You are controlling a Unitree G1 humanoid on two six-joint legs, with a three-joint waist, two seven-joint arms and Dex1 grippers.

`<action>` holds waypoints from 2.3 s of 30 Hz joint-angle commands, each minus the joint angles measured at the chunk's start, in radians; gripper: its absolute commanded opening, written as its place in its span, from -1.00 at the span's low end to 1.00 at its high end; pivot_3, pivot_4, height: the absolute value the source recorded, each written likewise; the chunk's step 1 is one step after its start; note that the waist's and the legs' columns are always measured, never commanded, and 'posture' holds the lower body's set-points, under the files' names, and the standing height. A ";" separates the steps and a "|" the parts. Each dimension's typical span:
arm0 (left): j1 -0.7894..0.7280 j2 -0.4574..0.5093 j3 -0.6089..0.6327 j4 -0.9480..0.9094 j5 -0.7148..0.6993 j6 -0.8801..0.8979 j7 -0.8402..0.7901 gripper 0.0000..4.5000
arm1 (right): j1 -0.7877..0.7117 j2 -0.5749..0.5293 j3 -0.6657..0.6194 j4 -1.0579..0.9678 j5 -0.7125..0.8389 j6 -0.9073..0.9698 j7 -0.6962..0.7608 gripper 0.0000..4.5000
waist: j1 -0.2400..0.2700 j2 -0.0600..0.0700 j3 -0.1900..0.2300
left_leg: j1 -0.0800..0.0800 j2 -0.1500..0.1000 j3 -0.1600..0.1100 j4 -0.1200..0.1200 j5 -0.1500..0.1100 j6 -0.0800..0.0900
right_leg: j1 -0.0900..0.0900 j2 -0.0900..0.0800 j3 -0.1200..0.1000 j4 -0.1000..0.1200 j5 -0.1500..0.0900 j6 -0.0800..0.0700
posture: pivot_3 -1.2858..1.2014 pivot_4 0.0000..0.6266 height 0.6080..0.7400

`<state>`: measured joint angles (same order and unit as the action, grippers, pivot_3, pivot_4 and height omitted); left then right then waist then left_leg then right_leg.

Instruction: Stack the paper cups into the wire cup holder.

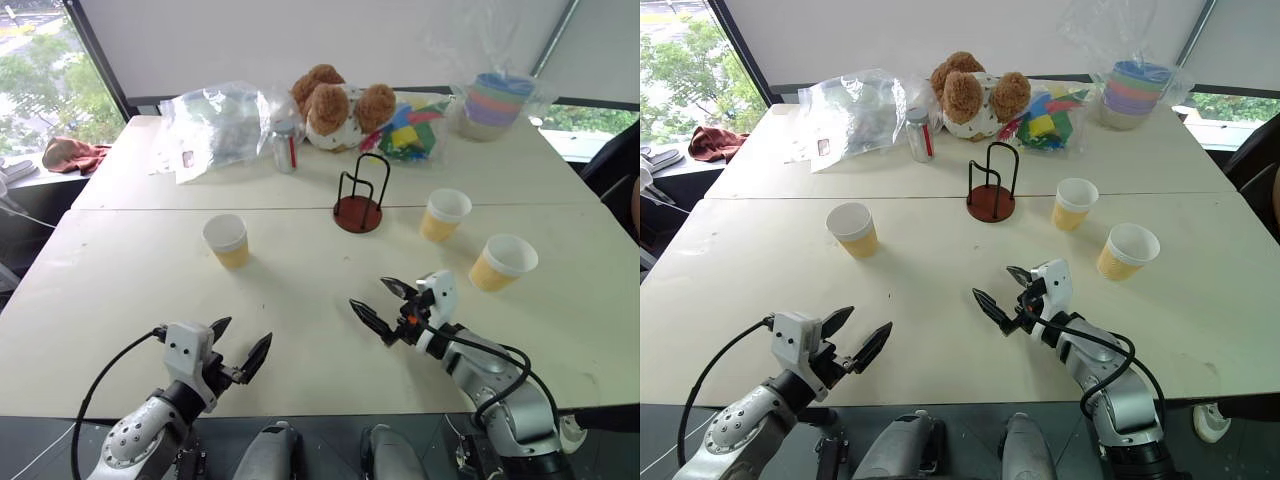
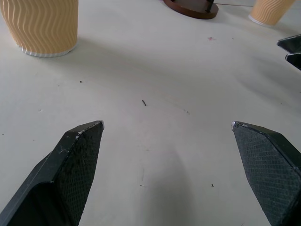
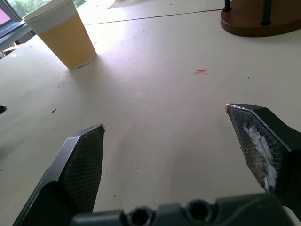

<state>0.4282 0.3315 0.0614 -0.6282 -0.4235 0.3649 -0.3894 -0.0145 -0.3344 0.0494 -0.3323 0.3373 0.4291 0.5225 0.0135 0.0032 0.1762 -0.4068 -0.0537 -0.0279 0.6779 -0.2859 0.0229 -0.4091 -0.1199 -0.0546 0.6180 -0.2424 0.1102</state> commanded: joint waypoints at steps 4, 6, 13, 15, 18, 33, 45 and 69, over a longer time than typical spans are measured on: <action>0.013 0.008 0.021 -0.021 0.010 -0.022 0.000 1.00 | -0.015 -0.001 -0.018 -0.009 0.004 -0.028 0.001 0.99 | 0.000 0.000 0.000 | 0.000 0.000 0.000 0.000 0.000 0.000 | 0.000 0.000 0.000 0.000 0.000 0.000 | 0.03 -0.52 1.00; 0.015 0.011 0.029 -0.018 0.011 -0.025 0.000 1.00 | -0.019 -0.003 -0.018 -0.004 0.001 -0.029 0.001 0.99 | 0.000 0.000 0.000 | 0.000 0.000 0.000 0.000 0.000 0.000 | 0.000 0.000 0.000 0.000 0.000 0.000 | 0.03 -0.52 1.00; 0.007 0.027 0.079 -0.035 -0.018 0.005 0.005 1.00 | -0.045 -0.009 -0.031 0.018 -0.006 -0.032 -0.002 0.99 | 0.001 0.000 0.000 | 0.000 0.000 0.000 0.000 0.000 0.000 | 0.000 0.000 0.000 0.000 0.000 0.000 | 0.03 -0.52 1.00; -0.008 0.037 0.078 -0.032 -0.016 0.007 -0.006 1.00 | -0.053 -0.008 -0.029 0.027 -0.011 -0.039 0.003 0.99 | 0.001 0.000 0.000 | 0.000 0.000 0.000 0.000 0.000 0.000 | 0.000 0.000 0.000 0.000 0.000 0.000 | 0.03 -0.52 1.00; -0.008 0.073 0.079 -0.028 -0.004 0.022 -0.032 1.00 | -0.079 -0.019 -0.030 0.027 -0.019 -0.045 0.009 0.99 | -0.001 0.000 0.000 | 0.000 0.000 0.000 0.000 0.000 0.000 | 0.000 0.000 0.000 0.000 0.000 0.000 | 0.03 -0.52 1.00; -0.265 0.527 0.485 -0.081 -0.617 0.413 -0.217 1.00 | -0.556 0.039 -0.016 0.230 -0.070 0.091 -0.133 0.99 | -0.006 0.001 0.001 | 0.000 0.000 0.000 0.000 0.004 -0.007 | -0.003 0.001 0.001 0.004 0.002 0.003 | 0.03 -0.52 1.00; -0.314 0.666 0.673 0.047 -0.725 0.496 -0.261 1.00 | -0.855 0.148 -0.050 0.815 -0.138 -0.133 -0.147 0.75 | -0.036 0.002 0.002 | 0.000 0.000 0.002 -0.005 0.008 -0.013 | -0.006 0.001 0.004 0.008 0.002 0.003 | 0.03 -0.52 1.00; -0.311 0.700 0.649 0.110 -0.627 0.494 -0.373 1.00 | -0.438 0.021 0.037 -0.161 0.114 0.358 0.023 -0.99 | -0.024 0.000 0.001 | -0.001 -0.001 0.005 -0.014 0.007 -0.010 | -0.016 0.003 0.017 0.010 0.001 0.002 | 0.03 -0.52 1.00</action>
<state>0.1265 1.0146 0.7127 -0.5225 -1.0560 0.8674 -0.7375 -0.4516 -0.2910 0.1093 -0.4315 0.4230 0.7985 0.5159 -0.0110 0.0036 0.1769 -0.4083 -0.0547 -0.0222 0.6639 -0.2790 0.0131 -0.4245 -0.1171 -0.0381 0.6279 -0.2410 0.1125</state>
